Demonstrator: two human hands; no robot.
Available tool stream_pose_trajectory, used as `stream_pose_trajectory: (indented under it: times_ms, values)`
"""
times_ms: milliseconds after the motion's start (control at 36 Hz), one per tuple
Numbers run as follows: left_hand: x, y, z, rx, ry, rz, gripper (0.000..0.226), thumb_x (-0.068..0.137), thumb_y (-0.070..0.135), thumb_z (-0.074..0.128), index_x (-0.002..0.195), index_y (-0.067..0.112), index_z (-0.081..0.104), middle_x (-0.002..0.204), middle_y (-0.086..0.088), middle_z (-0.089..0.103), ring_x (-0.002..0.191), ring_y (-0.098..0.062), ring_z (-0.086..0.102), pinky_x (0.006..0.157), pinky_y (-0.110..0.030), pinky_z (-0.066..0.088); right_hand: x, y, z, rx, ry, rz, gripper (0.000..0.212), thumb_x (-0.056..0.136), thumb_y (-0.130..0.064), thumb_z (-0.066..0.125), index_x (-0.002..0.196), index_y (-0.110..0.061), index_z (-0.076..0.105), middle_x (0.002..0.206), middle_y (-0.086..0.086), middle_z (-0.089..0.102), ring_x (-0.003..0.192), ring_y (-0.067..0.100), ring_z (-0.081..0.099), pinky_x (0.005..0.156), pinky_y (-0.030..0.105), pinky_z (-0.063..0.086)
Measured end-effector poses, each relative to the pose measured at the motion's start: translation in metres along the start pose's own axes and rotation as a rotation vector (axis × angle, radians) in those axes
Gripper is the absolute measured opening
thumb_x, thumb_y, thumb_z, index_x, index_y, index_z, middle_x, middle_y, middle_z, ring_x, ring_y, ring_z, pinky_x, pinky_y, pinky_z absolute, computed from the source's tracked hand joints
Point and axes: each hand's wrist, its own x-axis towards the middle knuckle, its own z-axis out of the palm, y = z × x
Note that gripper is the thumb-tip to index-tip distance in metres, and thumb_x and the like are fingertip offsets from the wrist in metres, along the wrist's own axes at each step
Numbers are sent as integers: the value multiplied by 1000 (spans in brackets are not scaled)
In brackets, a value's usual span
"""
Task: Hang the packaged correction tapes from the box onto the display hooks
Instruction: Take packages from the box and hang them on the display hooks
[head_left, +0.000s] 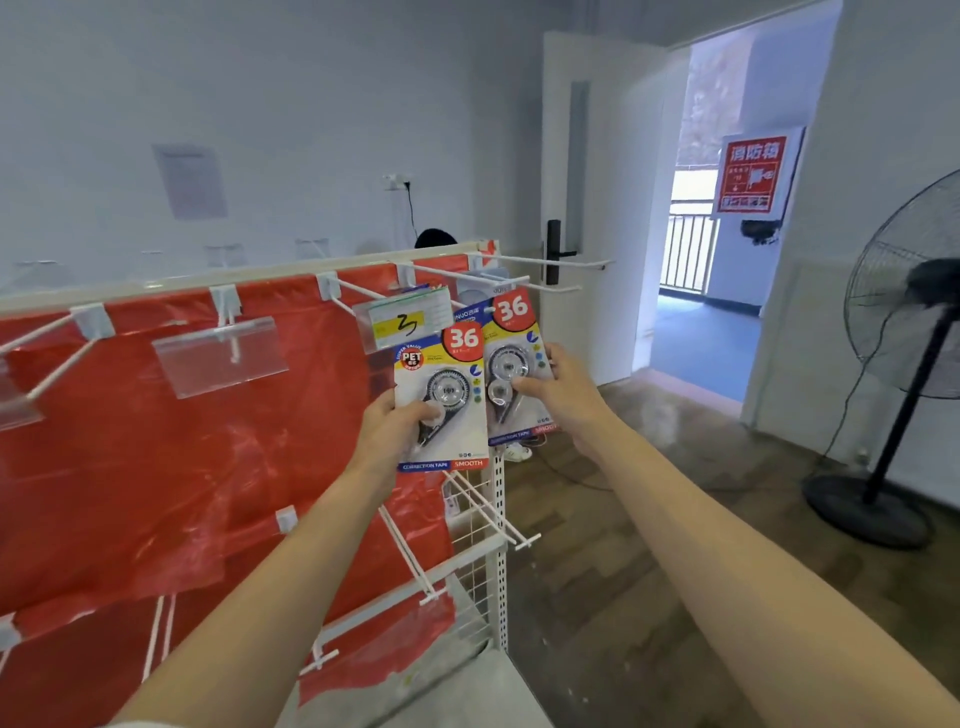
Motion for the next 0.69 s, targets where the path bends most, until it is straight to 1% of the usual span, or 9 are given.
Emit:
stream_pose_trajectory:
  times_ms: [28,83,167,306,417,472,556,639,694]
  values:
    - [0,-1,-1,-2,-11,-2,20,80,-6,61,92,10,60,89,-5,67,79,-20,63,64,-29,50,1,2,3,5,11,15,31,90,-14,64,116,-17,48,115,2,62,99,16,60,80,30,48]
    - [2,-2,-4,-6,-22,-10,20,80,-5,61,93,10,61,89,-4,68,80,-20,63,65,-29,50,2,6,10,20,29,57,34,89,-17,66,118,-15,48,117,6,64,100,21,64,87,40,52]
    - [4,-3,-10,-1,-26,-31,19,80,-4,61,93,10,62,91,-6,68,79,-19,63,70,-32,51,2,9,20,-9,51,89,37,88,-25,67,120,-16,48,116,5,64,103,22,63,94,47,50]
    - [6,-10,-23,-1,-18,-86,27,80,-7,63,104,4,61,101,-15,68,86,-27,64,83,-43,53,6,12,38,-138,19,65,41,91,-30,59,130,-17,50,125,4,59,114,23,56,100,44,45]
    - [3,-9,-38,55,-4,-93,24,81,-4,66,103,4,61,97,-13,68,80,-24,65,76,-38,54,14,11,51,-187,1,52,44,94,-23,58,135,-13,48,132,7,57,120,26,53,103,41,42]
    - [1,-7,-46,82,9,-77,21,81,-3,67,99,6,62,98,-12,69,84,-27,66,77,-40,54,22,10,57,-204,1,72,50,94,-23,58,139,-8,42,135,11,55,123,29,52,102,38,42]
    - [-1,-3,-59,129,45,-63,29,80,0,70,107,3,62,105,-15,69,93,-32,65,82,-45,53,35,7,65,-253,26,162,63,95,-27,57,143,3,29,138,18,49,125,32,48,95,34,40]
    - [-3,2,-70,152,71,-52,26,80,1,69,105,6,63,106,-16,70,91,-32,65,82,-44,53,46,1,72,-278,20,146,62,96,-24,57,141,8,29,138,20,47,126,34,46,97,35,39]
    - [-4,4,-75,173,91,-44,23,81,1,69,102,7,65,106,-17,70,90,-32,65,82,-44,53,51,-2,75,-266,27,150,62,94,-24,60,139,6,31,137,21,48,125,35,48,100,38,40]
